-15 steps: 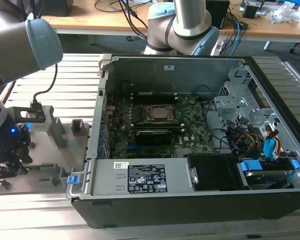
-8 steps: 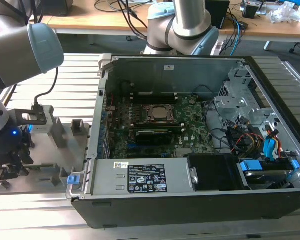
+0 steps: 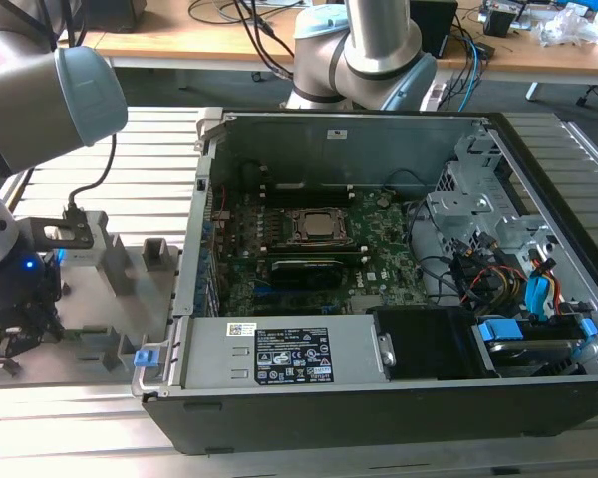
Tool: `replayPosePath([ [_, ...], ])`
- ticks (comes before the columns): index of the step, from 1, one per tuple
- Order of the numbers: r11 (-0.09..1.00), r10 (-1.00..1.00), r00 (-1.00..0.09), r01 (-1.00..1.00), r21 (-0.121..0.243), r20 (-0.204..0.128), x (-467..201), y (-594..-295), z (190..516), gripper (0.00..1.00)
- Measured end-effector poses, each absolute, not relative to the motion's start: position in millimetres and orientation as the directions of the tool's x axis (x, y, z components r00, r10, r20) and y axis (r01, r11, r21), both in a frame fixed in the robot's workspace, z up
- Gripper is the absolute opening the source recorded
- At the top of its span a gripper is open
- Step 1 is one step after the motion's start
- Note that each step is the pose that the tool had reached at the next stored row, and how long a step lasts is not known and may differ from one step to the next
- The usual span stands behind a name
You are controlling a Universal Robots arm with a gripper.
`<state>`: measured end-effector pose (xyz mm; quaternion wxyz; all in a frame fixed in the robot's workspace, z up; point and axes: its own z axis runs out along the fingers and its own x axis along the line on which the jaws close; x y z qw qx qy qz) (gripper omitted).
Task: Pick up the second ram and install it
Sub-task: 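Pick up the second ram and move it above second insertion slot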
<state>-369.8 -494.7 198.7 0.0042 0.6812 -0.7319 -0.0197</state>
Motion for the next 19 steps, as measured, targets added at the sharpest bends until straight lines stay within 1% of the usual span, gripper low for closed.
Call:
replayPosePath([
  [6,0.071,-0.997,-0.072,-0.997,0.034,-0.021,-369.8,-494.7,198.5,0.14],
  [19,0.071,-0.997,-0.072,-0.997,0.034,-0.021,-369.7,-494.6,221.3,0.14],
])
